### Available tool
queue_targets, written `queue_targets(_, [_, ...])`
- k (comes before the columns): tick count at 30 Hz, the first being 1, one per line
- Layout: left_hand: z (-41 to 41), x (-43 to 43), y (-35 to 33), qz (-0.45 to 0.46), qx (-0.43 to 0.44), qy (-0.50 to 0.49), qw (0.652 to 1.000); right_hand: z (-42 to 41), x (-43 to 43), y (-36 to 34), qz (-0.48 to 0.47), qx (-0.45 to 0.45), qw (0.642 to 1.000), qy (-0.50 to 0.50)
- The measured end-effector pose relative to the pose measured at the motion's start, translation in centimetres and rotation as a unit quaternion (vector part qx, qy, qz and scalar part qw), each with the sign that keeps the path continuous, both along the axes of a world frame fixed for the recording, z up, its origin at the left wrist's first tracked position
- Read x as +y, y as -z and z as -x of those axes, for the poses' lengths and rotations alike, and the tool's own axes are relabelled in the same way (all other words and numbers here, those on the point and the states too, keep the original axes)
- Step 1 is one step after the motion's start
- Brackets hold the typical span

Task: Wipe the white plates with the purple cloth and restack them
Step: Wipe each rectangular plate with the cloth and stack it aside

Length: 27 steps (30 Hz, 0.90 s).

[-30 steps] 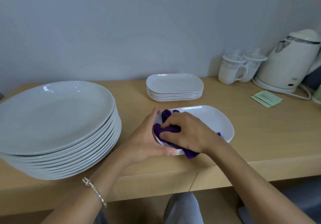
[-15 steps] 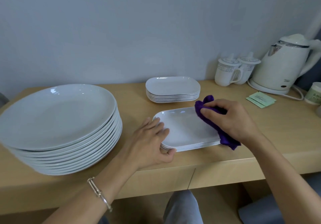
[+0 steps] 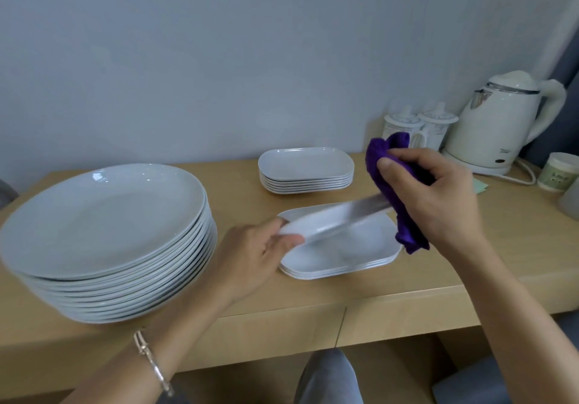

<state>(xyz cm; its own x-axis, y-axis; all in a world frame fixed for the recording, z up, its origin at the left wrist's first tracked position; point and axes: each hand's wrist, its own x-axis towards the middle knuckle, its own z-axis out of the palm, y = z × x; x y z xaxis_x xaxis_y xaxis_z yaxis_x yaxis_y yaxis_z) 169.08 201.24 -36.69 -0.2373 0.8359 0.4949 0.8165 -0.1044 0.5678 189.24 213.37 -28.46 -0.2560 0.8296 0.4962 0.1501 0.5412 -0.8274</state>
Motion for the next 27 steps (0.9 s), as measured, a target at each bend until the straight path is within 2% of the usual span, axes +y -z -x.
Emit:
queue_targets(5, [0.1,1.2,-1.0,-0.045,-0.201,-0.003,0.979,0.2,-0.5,-1.1,-0.029,0.029,0.999,0.014])
queue_targets(8, [0.1,2.8,-0.8,-0.009,-0.294,-0.034,0.955,0.8,-0.7,-0.7,-0.027,0.000,1.000,-0.004])
queue_targets(11, [0.6,3.7,0.0,0.056,-0.342,-0.077,0.935,1.7,-0.5,0.6,-0.010,-0.052,0.998,-0.025])
queue_targets(15, [1.3,3.8,0.8,0.130,-0.243,-0.129,0.953,3.4,0.1,2.5,0.000,-0.153,0.987,-0.058])
queue_targets(22, [1.5,3.8,0.9,0.197,-0.098,-0.162,0.962,6.2,0.7,4.2,-0.033,-0.268,0.960,-0.070])
queue_targets(25, [1.2,3.3,1.9,0.157,-0.108,-0.144,0.971,6.6,1.1,6.0,-0.045,-0.300,0.951,-0.053])
queue_targets(27, [0.9,2.6,2.5,0.138,-0.147,-0.078,0.976,6.7,1.1,6.6,-0.047,-0.303,0.951,-0.041])
